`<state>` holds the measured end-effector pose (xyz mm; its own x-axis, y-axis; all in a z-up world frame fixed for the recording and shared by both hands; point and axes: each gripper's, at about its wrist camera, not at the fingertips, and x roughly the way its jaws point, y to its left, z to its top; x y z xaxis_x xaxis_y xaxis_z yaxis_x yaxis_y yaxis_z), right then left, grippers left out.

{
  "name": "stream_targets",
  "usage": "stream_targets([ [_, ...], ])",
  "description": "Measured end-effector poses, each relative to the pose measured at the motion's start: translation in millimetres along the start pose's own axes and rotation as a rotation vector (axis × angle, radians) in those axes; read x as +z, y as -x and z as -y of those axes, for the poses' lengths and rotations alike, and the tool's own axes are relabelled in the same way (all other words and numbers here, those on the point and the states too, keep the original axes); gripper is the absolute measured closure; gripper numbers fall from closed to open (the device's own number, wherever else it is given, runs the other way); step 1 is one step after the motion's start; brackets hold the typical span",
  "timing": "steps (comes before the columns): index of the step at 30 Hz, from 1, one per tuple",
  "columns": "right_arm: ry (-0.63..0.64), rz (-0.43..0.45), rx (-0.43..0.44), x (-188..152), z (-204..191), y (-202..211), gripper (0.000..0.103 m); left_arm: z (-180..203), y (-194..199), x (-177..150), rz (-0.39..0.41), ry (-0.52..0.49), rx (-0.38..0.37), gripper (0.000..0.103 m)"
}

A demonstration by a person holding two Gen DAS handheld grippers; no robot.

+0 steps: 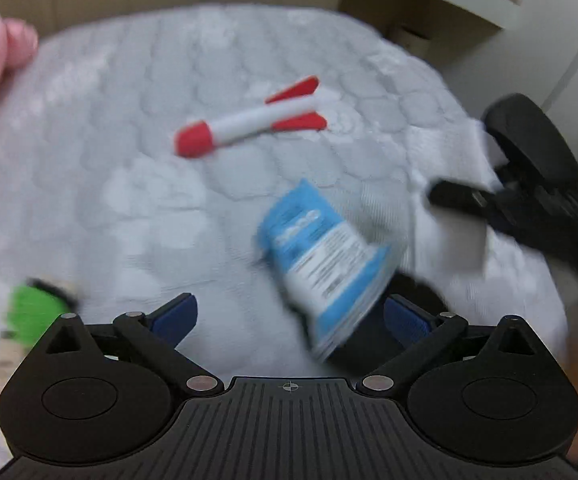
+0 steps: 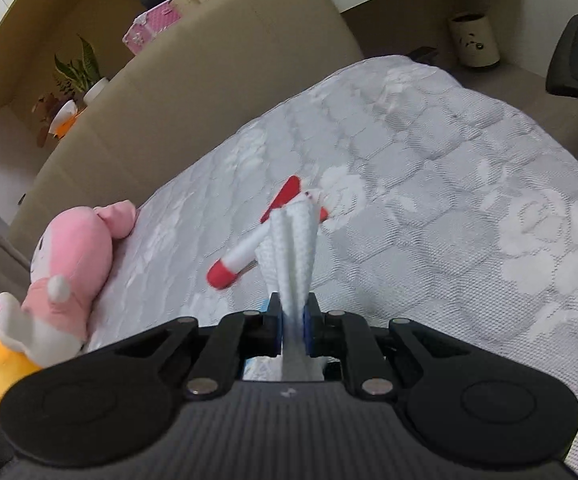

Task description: Organize soft objects

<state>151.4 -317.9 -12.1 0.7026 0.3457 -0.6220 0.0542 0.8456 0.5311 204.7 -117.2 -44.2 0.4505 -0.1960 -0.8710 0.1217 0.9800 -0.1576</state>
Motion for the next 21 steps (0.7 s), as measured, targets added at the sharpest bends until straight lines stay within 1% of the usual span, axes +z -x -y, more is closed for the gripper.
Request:
stream_targets([
  [2,-0.016,0.005,0.001,0.9,5.1,2.3,0.090,7.4,-24.8,12.9,-0.012,0.022,0.043,0.001],
  [4,-0.022,0.003,0.004,1.7,8.9,2.0,0.089,10.4,-38.9,15.2,-0.018,0.017,0.074,0.001],
  [5,-0.022,-0.002,0.002,2.0,10.2,-0.8,0.089,8.9,-38.8,12.6,-0.019,0.009,0.080,0.007],
  [6,-0.019,-0.010,-0.001,1.0,10.8,-4.0,0.089,5.9,-36.0,9.1,-0.019,0.001,0.079,0.040],
  [7,-0.015,-0.019,-0.004,0.0,11.8,-6.8,0.089,2.9,-33.2,5.6,-0.020,-0.007,0.079,0.058],
  [9,-0.007,-0.038,0.000,-2.1,11.6,-12.3,0.090,-6.4,-19.8,-5.1,-0.016,-0.043,0.063,0.060],
  [11,0.002,-0.052,0.029,-4.3,7.0,-15.0,0.090,-17.8,-7.4,-13.0,-0.023,-0.121,0.030,0.060],
  [12,0.010,-0.059,0.042,-5.7,3.9,-15.6,0.090,-23.9,-0.2,-20.2,-0.043,-0.171,0.019,0.060],
  [13,0.023,-0.065,0.051,-7.5,0.2,-15.5,0.090,-29.4,9.1,-30.4,-0.068,-0.215,0.018,0.060],
  [14,0.036,-0.071,0.060,-9.3,-3.5,-15.4,0.090,-34.8,14.1,-39.2,-0.092,-0.238,0.027,0.058],
  [15,0.048,-0.076,0.063,-11.0,-7.0,-16.0,0.090,-40.4,15.9,-46.6,-0.115,-0.251,0.041,0.051],
  [16,0.061,-0.079,0.052,-12.4,-10.4,-18.1,0.090,-46.0,17.6,-54.0,-0.138,-0.263,0.054,0.048],
  [17,0.070,-0.084,0.043,-13.7,-13.3,-20.2,0.090,-51.9,19.1,-57.7,-0.150,-0.245,0.061,0.047],
  [18,0.074,-0.090,0.035,-14.6,-15.3,-22.3,0.090,-59.3,20.4,-58.1,-0.150,-0.181,0.053,0.045],
  [19,0.076,-0.096,0.030,-15.7,-17.1,-23.9,0.090,-66.6,21.6,-56.6,-0.144,-0.095,0.033,0.040],
  [20,0.077,-0.102,0.028,-17.0,-18.5,-24.1,0.090,-74.5,22.4,-53.5,-0.128,0.023,0.002,0.019],
  [21,0.081,-0.104,0.024,-18.0,-19.9,-24.1,0.090,-79.6,20.4,-48.2,-0.113,0.144,-0.022,0.005],
])
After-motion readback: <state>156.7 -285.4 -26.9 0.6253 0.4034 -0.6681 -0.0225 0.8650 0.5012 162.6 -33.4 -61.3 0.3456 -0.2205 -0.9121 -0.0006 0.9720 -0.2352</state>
